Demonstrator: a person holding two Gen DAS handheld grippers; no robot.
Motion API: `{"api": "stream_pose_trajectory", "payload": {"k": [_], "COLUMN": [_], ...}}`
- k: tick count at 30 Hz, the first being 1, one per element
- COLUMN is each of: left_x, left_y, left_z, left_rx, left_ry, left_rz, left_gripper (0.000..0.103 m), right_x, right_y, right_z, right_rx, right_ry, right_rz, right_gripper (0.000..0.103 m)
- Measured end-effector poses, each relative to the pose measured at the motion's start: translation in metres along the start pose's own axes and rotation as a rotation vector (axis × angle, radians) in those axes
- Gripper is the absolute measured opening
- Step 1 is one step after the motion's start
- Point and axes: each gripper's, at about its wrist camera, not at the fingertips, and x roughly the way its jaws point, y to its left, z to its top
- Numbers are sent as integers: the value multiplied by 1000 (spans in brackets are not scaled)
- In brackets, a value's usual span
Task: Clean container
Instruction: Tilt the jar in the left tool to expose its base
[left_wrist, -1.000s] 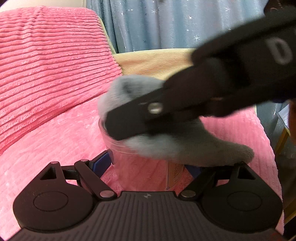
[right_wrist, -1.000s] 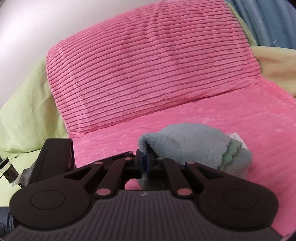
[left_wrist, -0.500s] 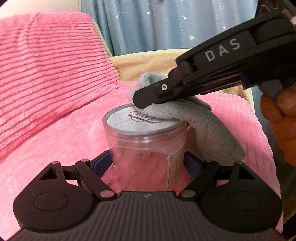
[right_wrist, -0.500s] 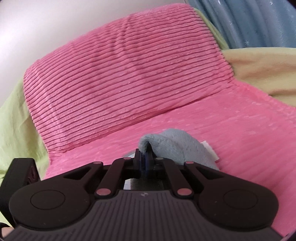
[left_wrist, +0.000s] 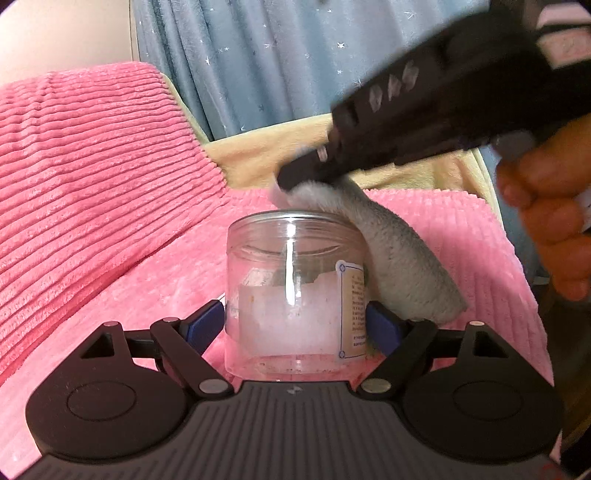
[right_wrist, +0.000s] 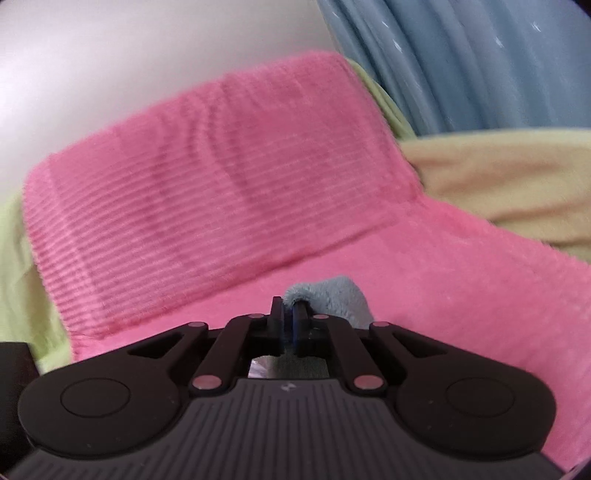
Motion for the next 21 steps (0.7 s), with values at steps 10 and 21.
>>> {"api": "stream_pose_trajectory", "payload": {"k": [10,21], "left_x": [15,29], "left_y": [2,4], "left_z": [1,0], "left_rx": [-10,-40], "left_ry": [-24,4], "left_rz": [-1,2], "left_gripper": [84,87], "right_x": [12,17], "right_y": [-5,-21], "right_z": [-5,-7], "right_rx": [7,21], "right_ry": [49,34], "right_rz": [21,-24], "right_gripper": [3,3]}}
